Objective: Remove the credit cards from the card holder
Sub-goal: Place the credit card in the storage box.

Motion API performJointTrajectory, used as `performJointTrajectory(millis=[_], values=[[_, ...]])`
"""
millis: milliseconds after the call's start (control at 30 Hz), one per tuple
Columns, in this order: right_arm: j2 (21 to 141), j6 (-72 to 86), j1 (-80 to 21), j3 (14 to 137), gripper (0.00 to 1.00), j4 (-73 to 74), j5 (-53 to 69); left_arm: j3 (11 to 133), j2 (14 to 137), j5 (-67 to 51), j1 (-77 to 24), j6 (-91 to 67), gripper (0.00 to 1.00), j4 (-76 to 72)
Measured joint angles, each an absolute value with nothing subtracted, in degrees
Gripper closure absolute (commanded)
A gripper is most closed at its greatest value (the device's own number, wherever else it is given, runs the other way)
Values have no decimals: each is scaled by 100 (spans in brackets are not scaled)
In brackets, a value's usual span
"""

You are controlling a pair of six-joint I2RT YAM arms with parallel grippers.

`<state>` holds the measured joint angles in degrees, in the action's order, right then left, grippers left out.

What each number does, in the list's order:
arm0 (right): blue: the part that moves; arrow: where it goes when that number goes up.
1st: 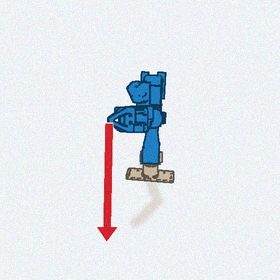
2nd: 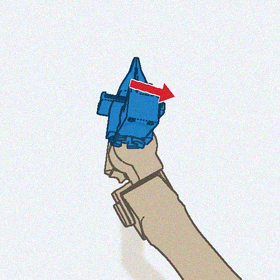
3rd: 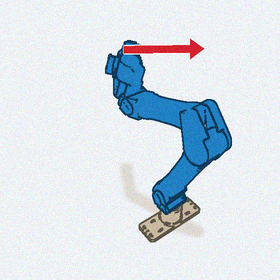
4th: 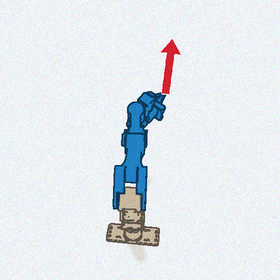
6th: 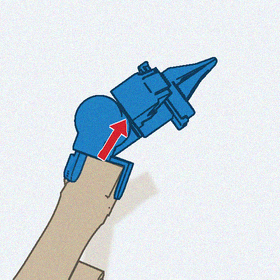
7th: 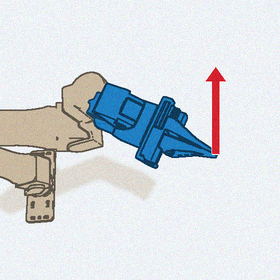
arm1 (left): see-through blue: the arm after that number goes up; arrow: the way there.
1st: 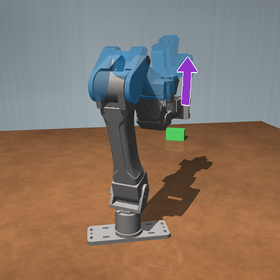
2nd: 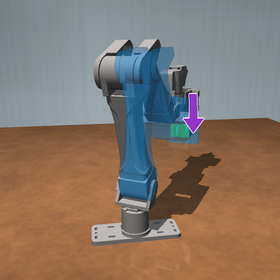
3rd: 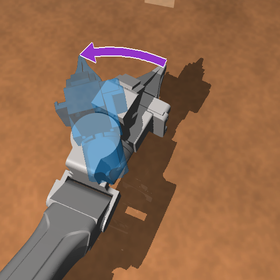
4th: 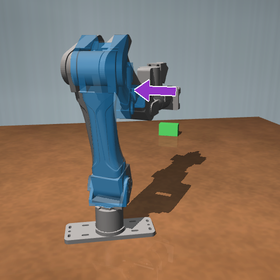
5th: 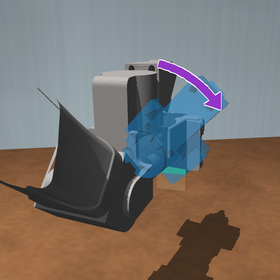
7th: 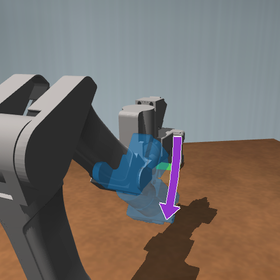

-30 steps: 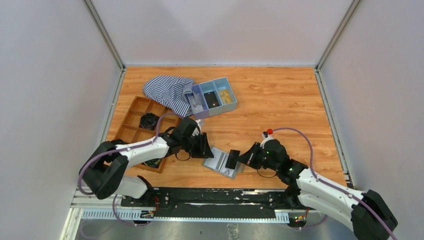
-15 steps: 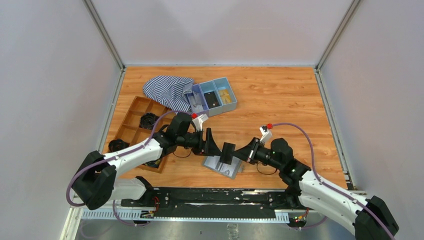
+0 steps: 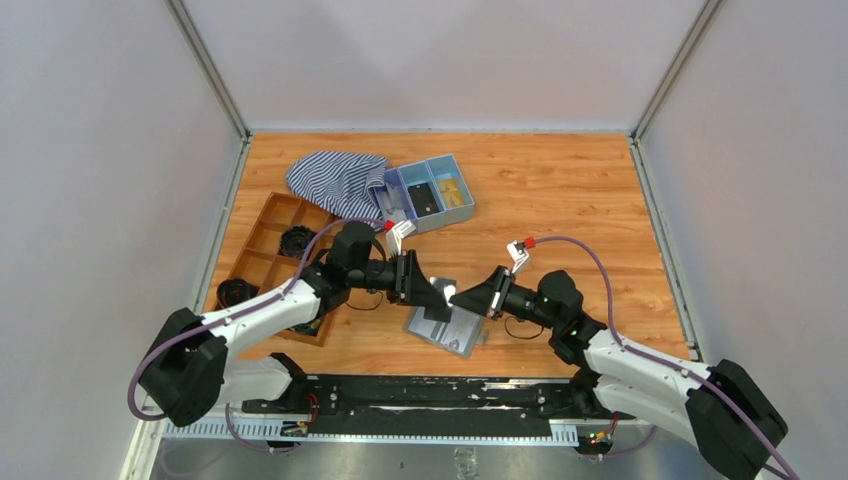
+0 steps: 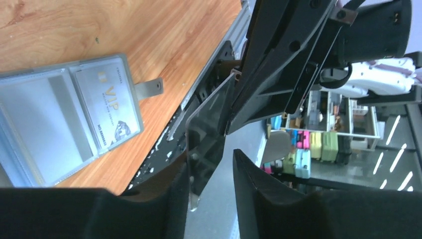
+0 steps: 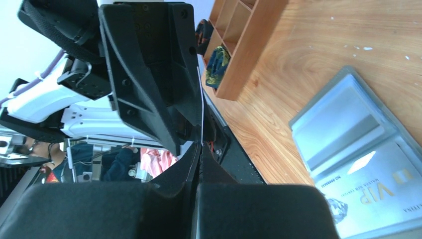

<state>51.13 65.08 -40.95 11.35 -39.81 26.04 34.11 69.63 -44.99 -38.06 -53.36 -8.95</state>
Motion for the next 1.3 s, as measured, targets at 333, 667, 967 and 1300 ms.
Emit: performJointTrajectory(millis=[333, 667, 967, 1300], values=[[5277, 6617, -4082, 1129, 51, -4348, 2676, 3398, 6925, -4589, -3717, -5636, 100, -1072], [3424, 5570, -3636, 1765, 28, -1057, 1914, 4639, 7212, -4093, -2847, -5561, 100, 211], [2821, 4834, -3406, 2342, 32, 1044, 1234, 9341, 9636, -1273, -2738, -4082, 100, 3439], [2449, 4840, -3398, 2300, 32, 1898, 1232, 11312, 11885, 725, -2790, -3861, 100, 4646]])
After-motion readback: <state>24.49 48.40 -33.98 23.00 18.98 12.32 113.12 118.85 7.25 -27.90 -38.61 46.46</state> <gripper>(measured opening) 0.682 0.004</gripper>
